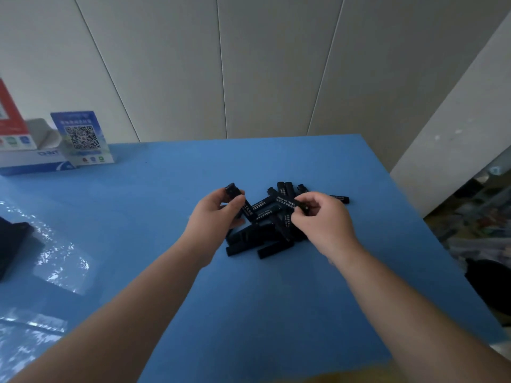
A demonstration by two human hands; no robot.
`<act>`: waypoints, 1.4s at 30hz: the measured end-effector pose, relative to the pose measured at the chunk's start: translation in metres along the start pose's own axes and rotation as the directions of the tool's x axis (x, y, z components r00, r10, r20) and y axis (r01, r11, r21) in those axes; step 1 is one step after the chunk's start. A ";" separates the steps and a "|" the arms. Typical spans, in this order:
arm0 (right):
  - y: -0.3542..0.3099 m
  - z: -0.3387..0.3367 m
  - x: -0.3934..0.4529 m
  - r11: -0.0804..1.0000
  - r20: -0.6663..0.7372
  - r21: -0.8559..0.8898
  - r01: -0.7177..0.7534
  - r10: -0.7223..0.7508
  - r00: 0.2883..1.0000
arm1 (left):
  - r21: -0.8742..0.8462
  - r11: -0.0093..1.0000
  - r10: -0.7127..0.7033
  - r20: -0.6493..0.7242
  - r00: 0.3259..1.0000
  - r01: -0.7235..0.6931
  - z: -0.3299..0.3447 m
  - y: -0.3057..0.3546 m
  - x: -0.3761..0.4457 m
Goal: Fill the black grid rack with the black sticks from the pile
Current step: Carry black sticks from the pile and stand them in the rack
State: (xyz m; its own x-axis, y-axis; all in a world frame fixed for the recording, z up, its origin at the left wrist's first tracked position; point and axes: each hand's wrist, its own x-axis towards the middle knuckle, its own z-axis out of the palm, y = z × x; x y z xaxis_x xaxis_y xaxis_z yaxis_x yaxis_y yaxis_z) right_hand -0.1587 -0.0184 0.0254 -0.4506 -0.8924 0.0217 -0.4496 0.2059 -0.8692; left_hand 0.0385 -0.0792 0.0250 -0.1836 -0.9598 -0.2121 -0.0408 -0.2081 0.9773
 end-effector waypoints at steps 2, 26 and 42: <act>0.001 -0.011 -0.003 0.993 0.016 0.110 -0.053 0.052 0.999 | 0.033 0.999 0.036 -0.020 0.999 -0.036 0.004 0.004 -0.001; -0.047 0.060 -0.057 0.869 0.478 0.495 -0.003 -0.270 0.836 | -0.042 0.997 0.052 -0.295 0.954 -0.067 -0.076 0.002 -0.130; -0.145 0.206 -0.168 0.895 0.624 0.445 0.039 -0.341 0.703 | -0.013 0.997 0.068 -0.451 0.890 -0.082 -0.258 -0.023 -0.224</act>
State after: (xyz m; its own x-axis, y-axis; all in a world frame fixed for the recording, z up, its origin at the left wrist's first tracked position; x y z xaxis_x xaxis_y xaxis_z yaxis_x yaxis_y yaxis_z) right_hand 0.1414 0.0188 0.0458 0.3176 -0.9482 0.0033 -0.0770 -0.0293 -0.9966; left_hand 0.3339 0.0924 0.0508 0.2763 -0.9533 -0.1222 -0.0128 -0.1308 0.9913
